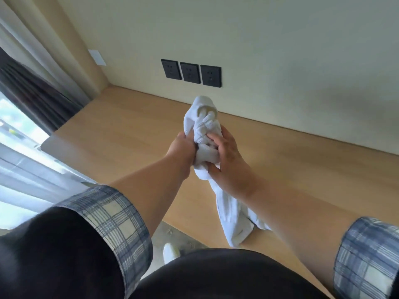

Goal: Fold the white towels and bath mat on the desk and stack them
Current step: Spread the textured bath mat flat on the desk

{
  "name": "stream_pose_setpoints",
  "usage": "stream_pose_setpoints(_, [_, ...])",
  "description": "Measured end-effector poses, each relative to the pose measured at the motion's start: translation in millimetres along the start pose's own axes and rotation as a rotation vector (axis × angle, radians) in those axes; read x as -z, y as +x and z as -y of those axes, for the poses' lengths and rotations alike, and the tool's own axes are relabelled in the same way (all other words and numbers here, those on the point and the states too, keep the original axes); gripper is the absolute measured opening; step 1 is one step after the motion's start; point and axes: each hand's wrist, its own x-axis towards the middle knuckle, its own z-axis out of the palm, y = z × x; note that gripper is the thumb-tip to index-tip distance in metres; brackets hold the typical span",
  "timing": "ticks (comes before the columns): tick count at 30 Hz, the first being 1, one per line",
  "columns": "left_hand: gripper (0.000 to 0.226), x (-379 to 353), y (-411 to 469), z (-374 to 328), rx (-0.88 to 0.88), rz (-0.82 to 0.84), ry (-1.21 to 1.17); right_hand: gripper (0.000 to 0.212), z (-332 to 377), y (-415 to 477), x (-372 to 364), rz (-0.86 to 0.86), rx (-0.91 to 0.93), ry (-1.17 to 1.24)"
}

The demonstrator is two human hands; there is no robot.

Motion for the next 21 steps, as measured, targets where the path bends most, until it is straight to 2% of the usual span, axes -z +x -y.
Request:
stream_pose_setpoints(4, [0.096,37.9,51.0,-14.0,0.182,0.276,-0.075,0.088,-5.7,27.7,-41.0,0.044,-0.089,-0.169])
stream_pose_setpoints(6, [0.105,57.4,74.5,-12.8,0.221,0.409,-0.029,0.09,-8.8,36.8,-67.1,0.077,-0.194,-0.251])
stream_pose_setpoints(9, [0.081,81.5,107.5,4.2,0.146,0.502,0.186,0.095,-14.6,43.6,-101.5,0.155,-0.287,-0.285])
stream_pose_setpoints(11, [0.062,90.9,129.5,19.9,0.074,0.483,0.324,0.094,-19.2,40.6,-117.3,0.236,-0.344,-0.349])
stream_pose_setpoints(13, [0.051,96.5,149.2,29.4,0.004,0.427,0.449,0.091,-24.8,28.9,-125.8,0.297,-0.477,-0.41])
stream_pose_setpoints(17, [0.058,118.8,195.3,39.9,-0.065,0.288,0.699,0.083,-39.8,-6.6,-130.6,0.423,-0.783,-0.593])
stream_pose_setpoints(21, [0.073,134.3,232.3,53.7,0.056,0.243,0.866,0.077,-49.1,-27.7,-133.6,0.328,-0.946,-0.548])
